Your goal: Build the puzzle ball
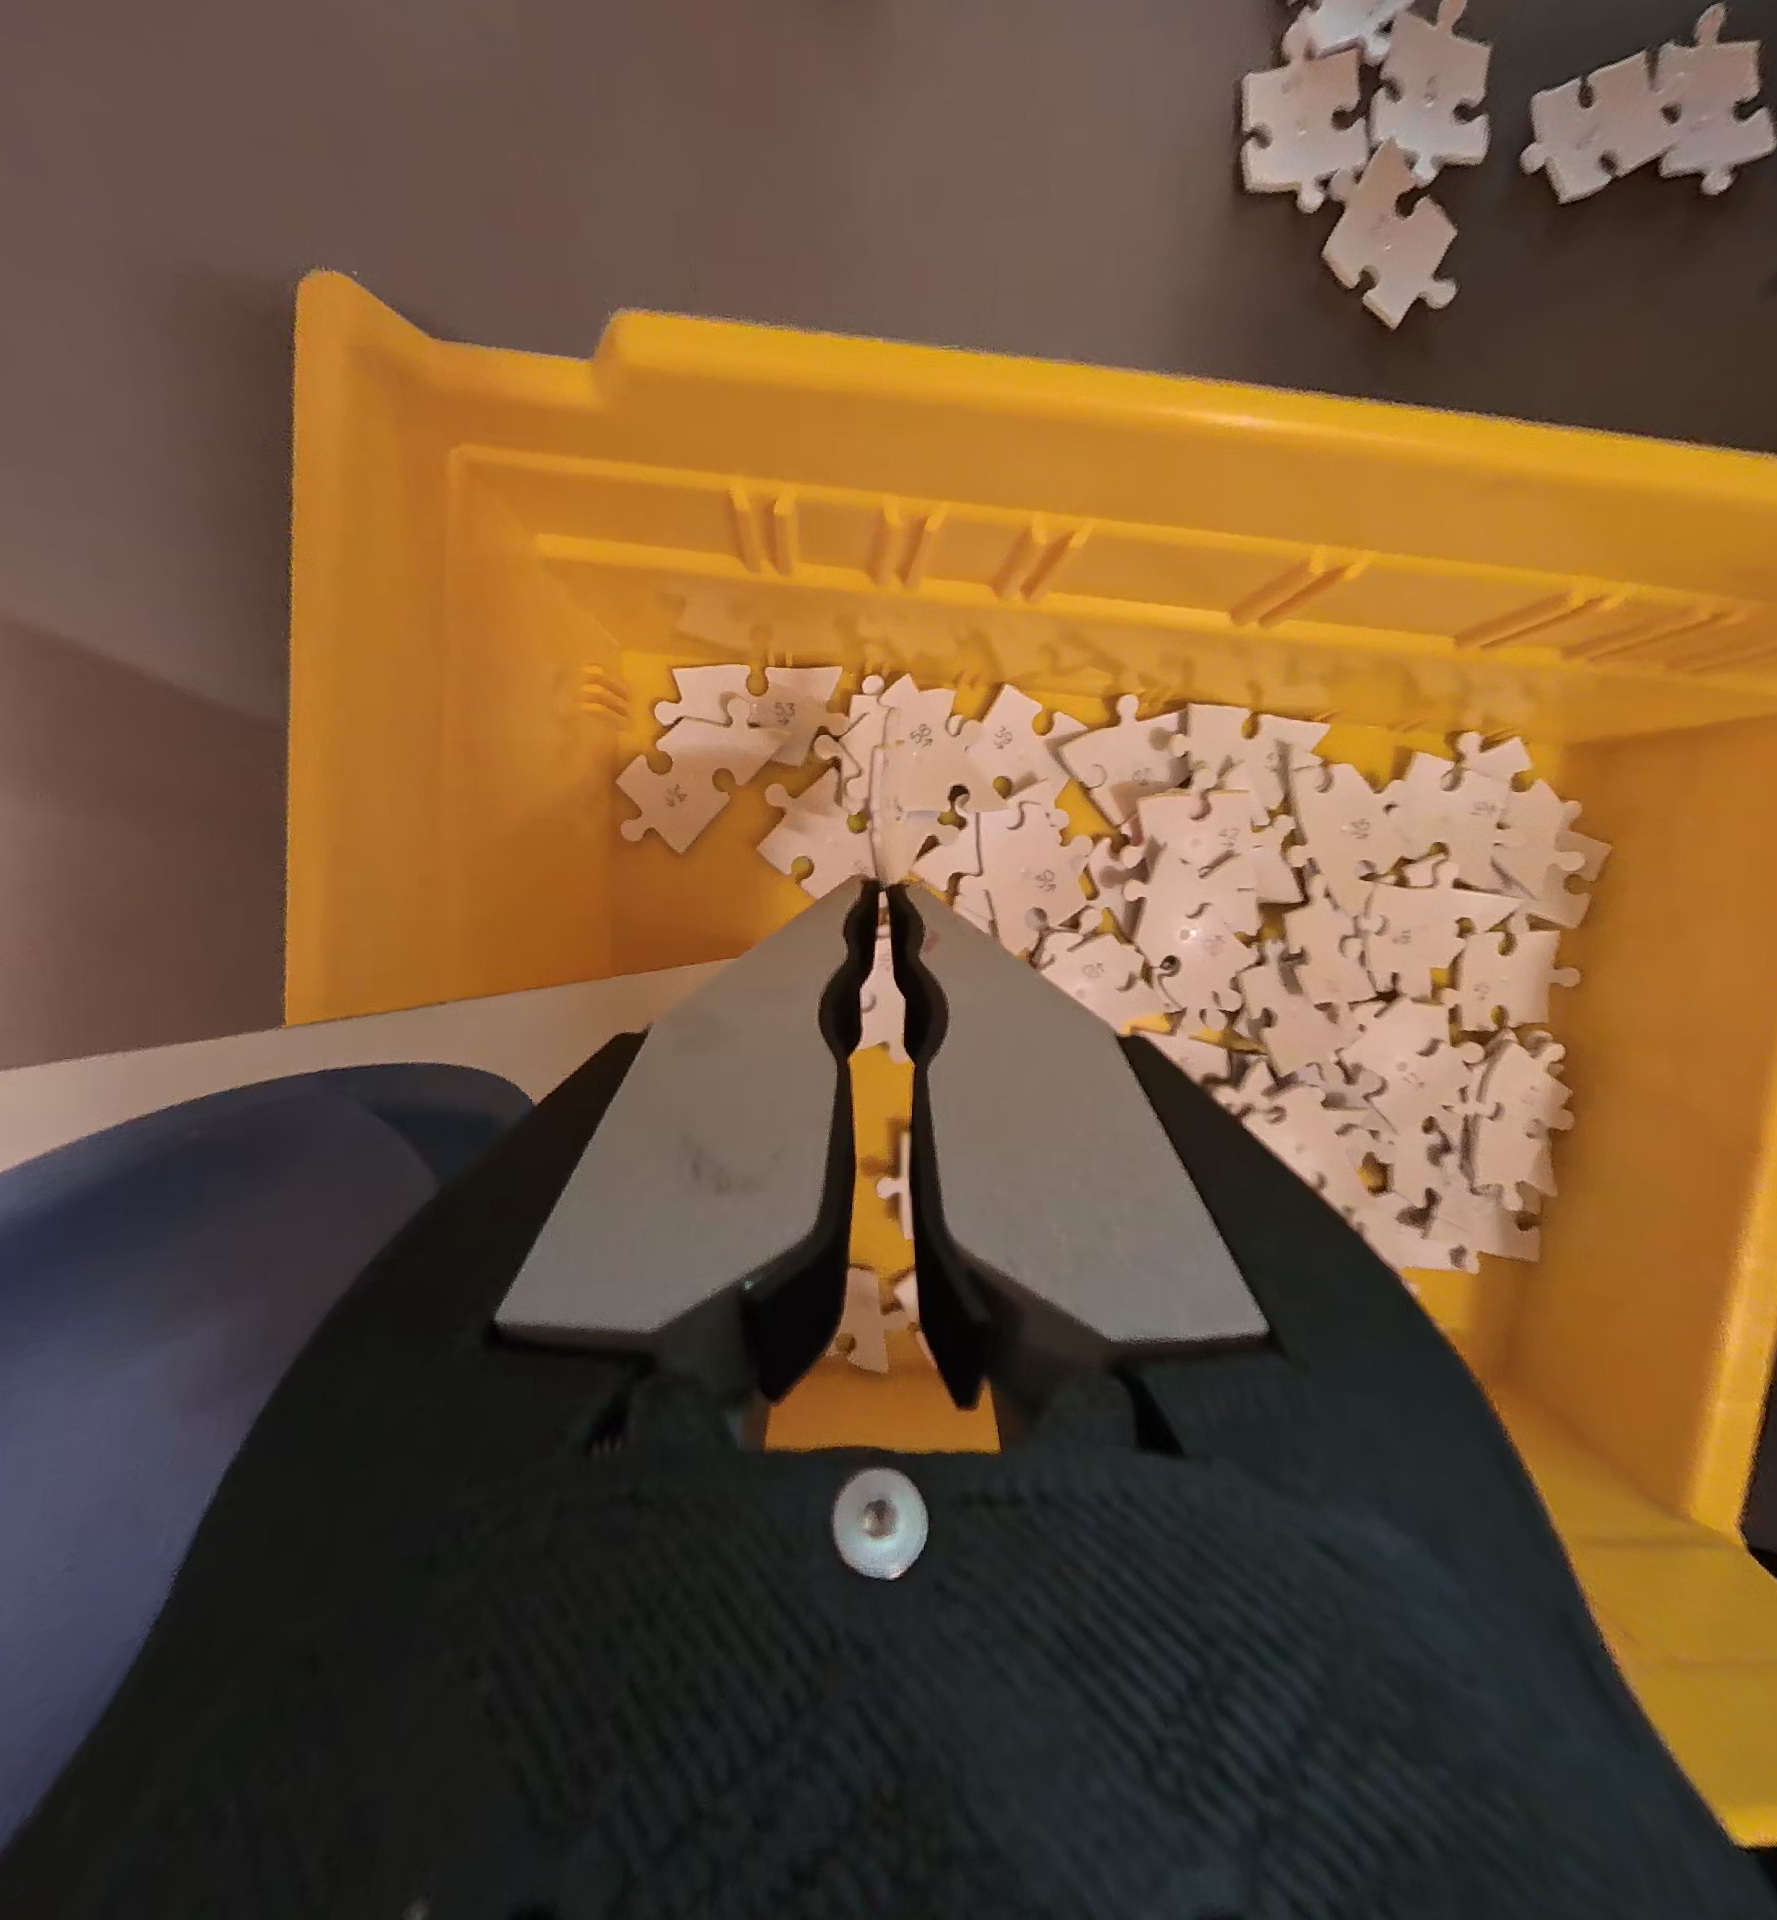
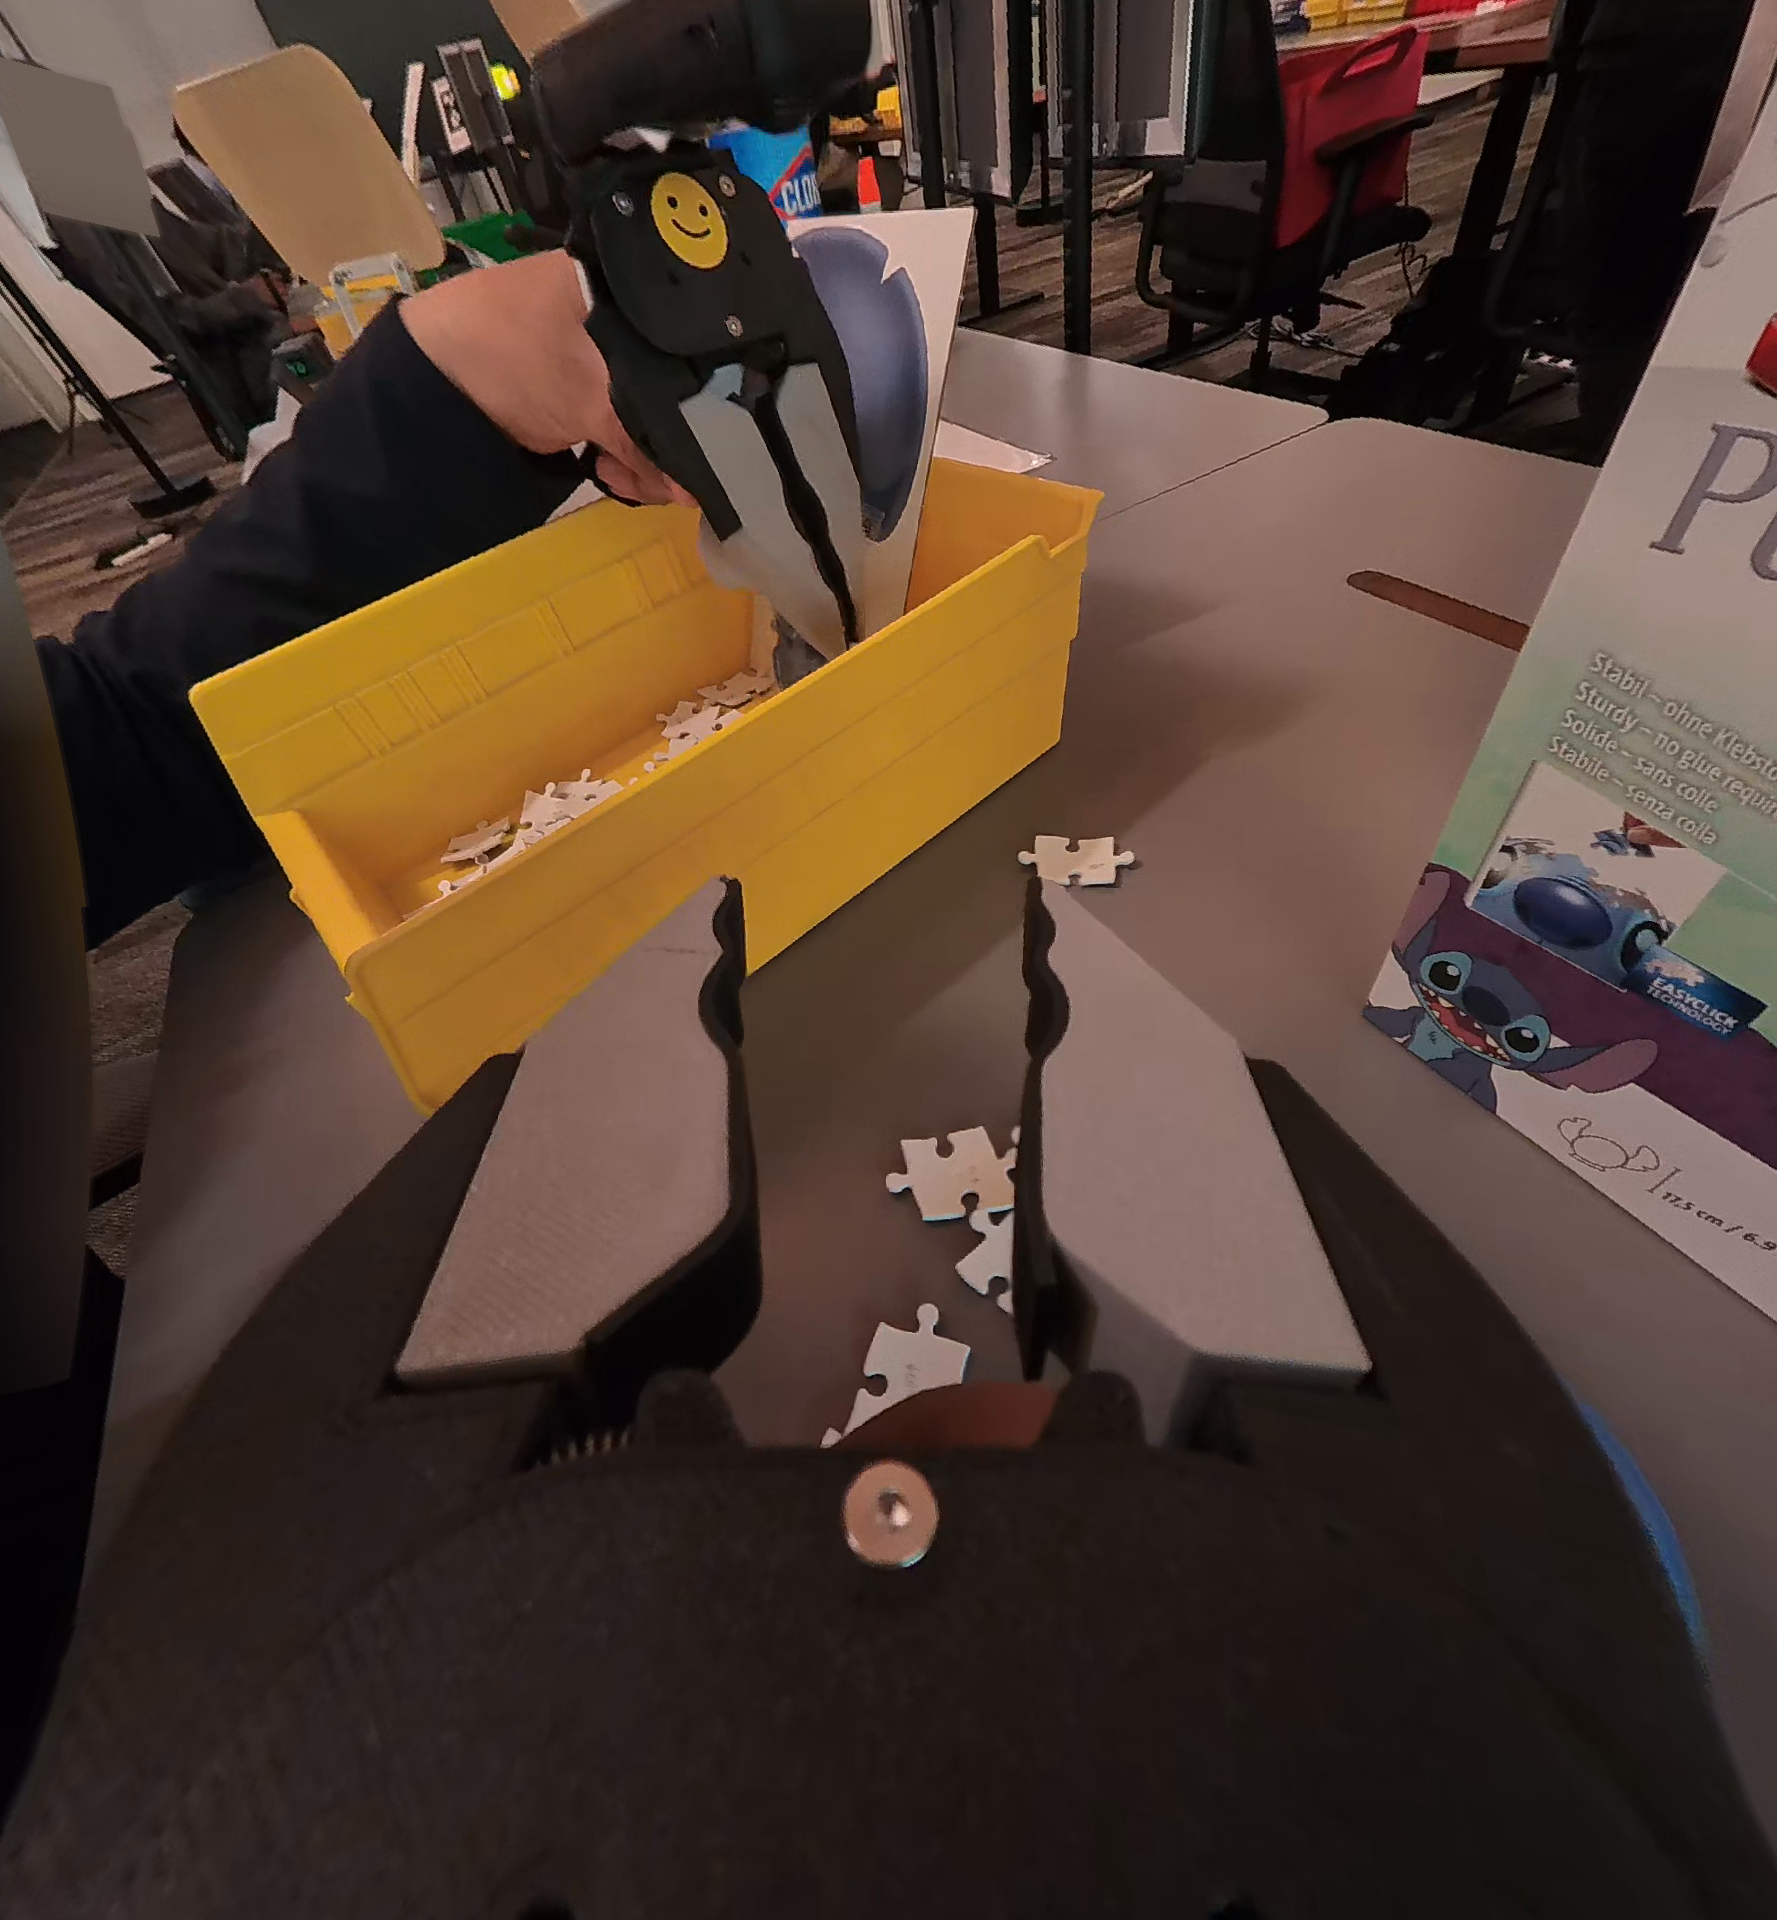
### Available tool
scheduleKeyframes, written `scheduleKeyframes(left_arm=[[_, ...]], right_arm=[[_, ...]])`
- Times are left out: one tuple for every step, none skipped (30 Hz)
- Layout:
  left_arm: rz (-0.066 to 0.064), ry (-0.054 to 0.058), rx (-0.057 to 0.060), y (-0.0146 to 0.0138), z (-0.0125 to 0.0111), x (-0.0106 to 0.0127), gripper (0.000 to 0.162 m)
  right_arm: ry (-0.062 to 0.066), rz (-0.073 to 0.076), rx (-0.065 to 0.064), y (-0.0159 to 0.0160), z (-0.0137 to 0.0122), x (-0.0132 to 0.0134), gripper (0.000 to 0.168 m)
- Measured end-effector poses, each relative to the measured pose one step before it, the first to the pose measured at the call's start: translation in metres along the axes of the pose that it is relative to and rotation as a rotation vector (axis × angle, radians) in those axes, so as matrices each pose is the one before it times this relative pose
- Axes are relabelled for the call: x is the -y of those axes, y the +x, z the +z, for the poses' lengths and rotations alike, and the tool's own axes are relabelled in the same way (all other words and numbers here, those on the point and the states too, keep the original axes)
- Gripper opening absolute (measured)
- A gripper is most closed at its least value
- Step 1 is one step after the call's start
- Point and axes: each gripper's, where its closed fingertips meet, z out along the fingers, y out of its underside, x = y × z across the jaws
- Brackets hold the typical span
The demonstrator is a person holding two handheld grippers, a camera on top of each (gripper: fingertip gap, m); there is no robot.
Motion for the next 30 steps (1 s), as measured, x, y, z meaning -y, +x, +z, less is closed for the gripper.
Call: scheduleKeyframes(left_arm=[[-0.0034, 0.019, -0.0145, 0.00318, -0.00299, 0.00359, 0.0], [-0.002, 0.0231, -0.0137, 0.00376, -0.00351, 0.00467, 0.0], [0.002, 0.0214, -0.0138, 0.0048, -0.00391, 0.00465, 0.0], [0.0084, 0.022, -0.0149, 0.00626, -0.00432, 0.00512, 0.0], [0.0179, 0.0225, -0.0193, 0.00827, -0.00442, 0.00539, 0.0], [0.0229, 0.023, -0.0147, 0.00893, -0.00486, 0.00577, 0.0], [0.0223, 0.0274, -0.008, 0.00855, -0.00511, 0.00715, 0.0], [0.0213, 0.0353, -0.0127, 0.00973, -0.00485, 0.00917, 0.0], [0.0206, 0.0351, -0.0209, 0.01109, -0.00394, 0.00972, 0.0], [0.0201, 0.0309, -0.0217, 0.01107, -0.00221, 0.0093, 0.0], [0.0179, 0.0214, -0.0186, 0.01023, -0.00038, 0.00796, 0.0], [0.0167, 0.0109, -0.0194, 0.00986, 0.00137, 0.00627, 0.0], [0.0145, 0.0018, -0.0165, 0.00896, 0.00257, 0.00455, 0.0], [0.0135, -0.0022, -0.0144, 0.00817, 0.00345, 0.00378, 0.0], [0.0102, -0.0006, -0.0081, 0.00666, 0.00372, 0.00376, 0.0], [0.0059, -0.0036, -0.0044, 0.00525, 0.00373, 0.00323, 0.0], [0.0049, -0.0002, -0.0021, 0.00439, 0.00363, 0.00324, 0.0], [0.0041, -0.0001, -0.0068, 0.00435, 0.00386, 0.00292, 0.0], [0.0047, -0.0053, -0.0127, 0.0045, 0.00402, 0.00141, 0.0], [0.0061, -0.0091, -0.0112, 0.00379, 0.00446, 0.00038, 0.0], [0.0053, -0.0075, -0.0035, 0.00184, 0.00439, 0.00036, 0.0], [0.0047, -0.0098, -0.0056, 0.0018, 0.00374, -0.00018, 0.0], [0.0034, -0.0048, -0.0047, 0.00145, 0.00299, 0.00021, 0.0], [-0.0012, 0.0044, -0.0004, 0.0004, 0.00193, 0.00166, 0.0], [-0.0025, 0.0058, -0.0073, 0.00106, 0.00127, 0.0016, 0.0], [0.0011, 0.0044, -0.0099, 0.00151, 0.00094, 0.00093, 0.0], [0.0017, -0.001, 0.0035, -0.00074, 0.00084, -0.00034, 0.0], [-0.0007, -0.0053, 0.0159, -0.0031, 0.00076, -0.00124, 0.0], [-0.005, 0.0013, -0.0046, -0.00033, 0.00032, -0.00059, 0.0], [-0.0117, -0.0039, -0.0103, 0.00005, -0.00062, -0.00139, 0.0]], right_arm=[[0.0026, -0.0045, -0.0043, 0.00064, -0.00051, 0.00065, 0.051], [0.0055, -0.0038, -0.0032, 0.0006, -0.00088, 0.00113, 0.051], [0.0065, -0.0014, -0.0013, 0.0003, -0.00095, 0.00148, 0.051], [0.0082, 0.0005, 0.0022, -0.00018, -0.00123, 0.00194, 0.051], [0.0101, 0.0009, 0.0075, -0.00134, -0.00135, 0.00252, 0.051], [0.0123, 0.0008, 0.011, -0.00233, -0.00127, 0.00285, 0.051], [0.014, 0.0008, 0.0127, -0.00316, -0.0011, 0.00324, 0.05], [0.014, 0.0012, 0.0163, -0.00429, -0.00066, 0.00336, 0.05], [0.0127, 0.0019, 0.0209, -0.00562, 0.00019, 0.00296, 0.048], [0.0108, 0.0033, 0.0236, -0.00638, 0.00102, 0.0026, 0.047], [0.0083, 0.0046, 0.0238, -0.00677, 0.00211, 0.00218, 0.047], [0.0058, 0.005, 0.0231, -0.00673, 0.00278, 0.0015, 0.047], [0.0033, 0.004, 0.0219, -0.00663, 0.00345, 0.00108, 0.047], [0.0005, 0.0021, 0.0188, -0.00599, 0.00379, 0.00041, 0.046], [-0.0025, -0.0008, 0.0151, -0.00529, 0.00381, -0.00032, 0.046], [-0.0047, -0.0038, 0.0119, -0.00452, 0.00374, -0.00081, 0.045], [-0.0055, -0.0052, 0.0077, -0.00362, 0.00345, -0.0009, 0.044], [-0.005, -0.0054, 0.0031, -0.00262, 0.00312, -0.00077, 0.043], [-0.0034, -0.0049, 0.0019, -0.00202, 0.00271, -0.0005, 0.042], [-0.0023, -0.0034, 0.0034, -0.00185, 0.00242, -0.00038, 0.04], [-0.0032, -0.0009, 0.0038, -0.00127, 0.00218, -0.00077, 0.038], [-0.0052, 0.0016, 0.0012, -0.00043, 0.00185, -0.00136, 0.036], [-0.0065, 0.0023, 0.0002, 0.00022, 0.00162, -0.00174, 0.034], [-0.0065, 0.0018, 0.0009, 0.00037, 0.00139, -0.00193, 0.027], [-0.0067, 0.0017, 0.0012, 0.00049, 0.00111, -0.00196, 0.017], [-0.0052, 0.0019, 0.0047, 0.00016, 0.00079, -0.00168, 0.006], [-0.0014, 0.0059, 0.0122, -0.00096, 0.00038, -0.0009, 0.001], [0.0, 0.0092, 0.0125, -0.00103, -0.00003, -0.00021, 0.0], [-0.0011, 0.0036, 0.0029, 0.00041, -0.00068, -0.00001, 0.0], [-0.0021, -0.0031, -0.0111, 0.00234, -0.00213, 0.00054, 0.0]])
